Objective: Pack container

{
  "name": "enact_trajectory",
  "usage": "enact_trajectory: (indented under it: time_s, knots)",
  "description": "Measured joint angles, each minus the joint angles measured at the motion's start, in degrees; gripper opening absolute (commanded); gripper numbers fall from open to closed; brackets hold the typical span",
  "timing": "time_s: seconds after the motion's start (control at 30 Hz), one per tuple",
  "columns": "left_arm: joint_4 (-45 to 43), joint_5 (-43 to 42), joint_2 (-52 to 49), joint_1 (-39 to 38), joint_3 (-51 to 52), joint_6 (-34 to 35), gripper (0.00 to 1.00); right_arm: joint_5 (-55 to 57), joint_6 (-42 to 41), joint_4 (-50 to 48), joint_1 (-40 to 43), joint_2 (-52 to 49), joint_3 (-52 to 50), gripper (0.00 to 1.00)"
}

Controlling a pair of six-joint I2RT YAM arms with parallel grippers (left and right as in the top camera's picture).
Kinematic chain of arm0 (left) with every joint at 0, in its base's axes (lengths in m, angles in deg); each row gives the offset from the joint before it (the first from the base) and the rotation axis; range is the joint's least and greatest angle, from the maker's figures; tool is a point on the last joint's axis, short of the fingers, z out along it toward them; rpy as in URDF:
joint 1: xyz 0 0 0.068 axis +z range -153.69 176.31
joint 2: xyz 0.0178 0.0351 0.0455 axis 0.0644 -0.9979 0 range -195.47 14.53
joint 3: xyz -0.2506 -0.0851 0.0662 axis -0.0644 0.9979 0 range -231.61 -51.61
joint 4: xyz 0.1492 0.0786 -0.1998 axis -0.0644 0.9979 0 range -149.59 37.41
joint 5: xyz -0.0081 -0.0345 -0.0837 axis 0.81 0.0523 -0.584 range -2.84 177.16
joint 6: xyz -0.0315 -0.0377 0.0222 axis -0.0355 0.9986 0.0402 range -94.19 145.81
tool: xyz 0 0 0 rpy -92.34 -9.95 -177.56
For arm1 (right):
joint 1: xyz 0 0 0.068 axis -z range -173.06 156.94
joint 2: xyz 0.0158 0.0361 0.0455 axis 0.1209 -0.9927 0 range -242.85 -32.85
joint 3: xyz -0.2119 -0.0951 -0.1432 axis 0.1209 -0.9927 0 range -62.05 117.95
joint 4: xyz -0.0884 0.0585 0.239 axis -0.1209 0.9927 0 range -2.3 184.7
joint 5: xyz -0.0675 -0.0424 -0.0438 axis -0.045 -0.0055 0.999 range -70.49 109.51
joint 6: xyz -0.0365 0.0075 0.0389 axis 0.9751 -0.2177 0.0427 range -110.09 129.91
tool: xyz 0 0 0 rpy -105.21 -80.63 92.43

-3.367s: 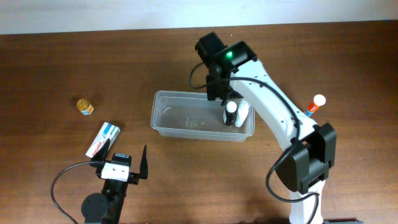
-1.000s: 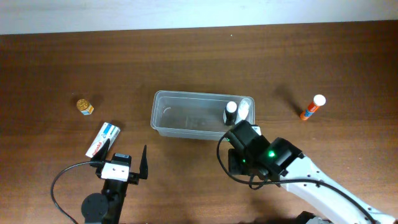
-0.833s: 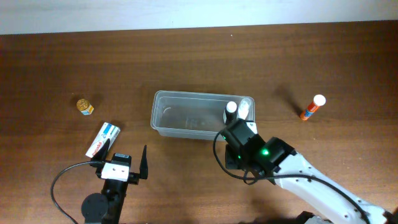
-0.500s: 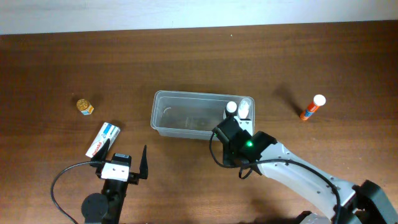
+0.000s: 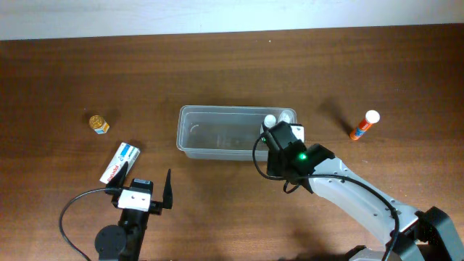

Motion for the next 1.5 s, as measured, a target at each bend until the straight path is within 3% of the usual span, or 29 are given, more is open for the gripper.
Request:
enact_trajectory:
  time_s: [0.13,0.43,0.6,0.83,1.13,1.23,1.5]
  knots:
    - [0.00,-0.02,0.00,0.00,0.00,0.00,0.99,0.11,1.79,-1.31,0.00,0.00,0.00,0.36]
    - [0.00,-0.02,0.00,0.00,0.00,0.00,0.99,0.31,3.78,-0.28,0.00,0.00,0.02,0.36]
    - [0.00,-0.02,0.00,0.00,0.00,0.00,0.99,-2.32,4.26,7.69,0.00,1.09,1.92,0.48]
    - [0.00,-0.02,0.00,0.00,0.00,0.02,1.00,-2.97,4.70,24.00,1.44,8.85,14.67,0.54]
    - [0.00,-0.02,0.00,0.00,0.00,0.02,0.99,-2.05,9.68,32.13,18.21,11.19,27.06,0.72]
    - [0.00,0.00,0.00,0.00,0.00,0.00,1.00,-3.06,13.66,32.04,25.64,10.67,28.79,0.80]
    - [0.00,0.00,0.00,0.00,0.00,0.02,0.99,-8.70,27.02,31.93,42.29,1.64,32.68,0.88]
